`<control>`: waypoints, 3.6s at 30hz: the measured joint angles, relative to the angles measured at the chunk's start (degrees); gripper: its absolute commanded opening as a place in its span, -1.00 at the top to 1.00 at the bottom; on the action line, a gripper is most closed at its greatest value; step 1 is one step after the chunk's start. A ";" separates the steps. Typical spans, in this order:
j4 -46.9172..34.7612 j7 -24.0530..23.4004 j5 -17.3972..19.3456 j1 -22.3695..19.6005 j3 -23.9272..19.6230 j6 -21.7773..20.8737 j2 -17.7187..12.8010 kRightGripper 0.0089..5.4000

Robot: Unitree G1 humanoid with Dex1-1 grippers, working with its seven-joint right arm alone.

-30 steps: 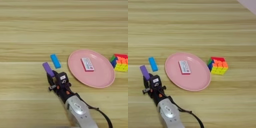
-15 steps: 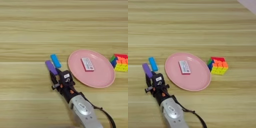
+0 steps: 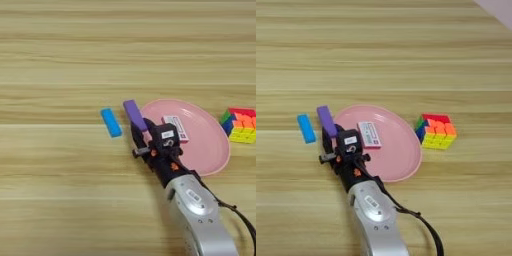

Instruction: Move the objects on the table

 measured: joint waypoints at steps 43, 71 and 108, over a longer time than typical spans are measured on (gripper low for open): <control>9.40 -2.55 1.74 -3.61 -17.57 4.88 -4.52 0.48; 12.58 -2.82 0.47 -5.48 -17.46 4.74 -4.87 -0.18; 8.34 -2.35 1.09 -4.72 -18.05 2.21 -4.46 -0.98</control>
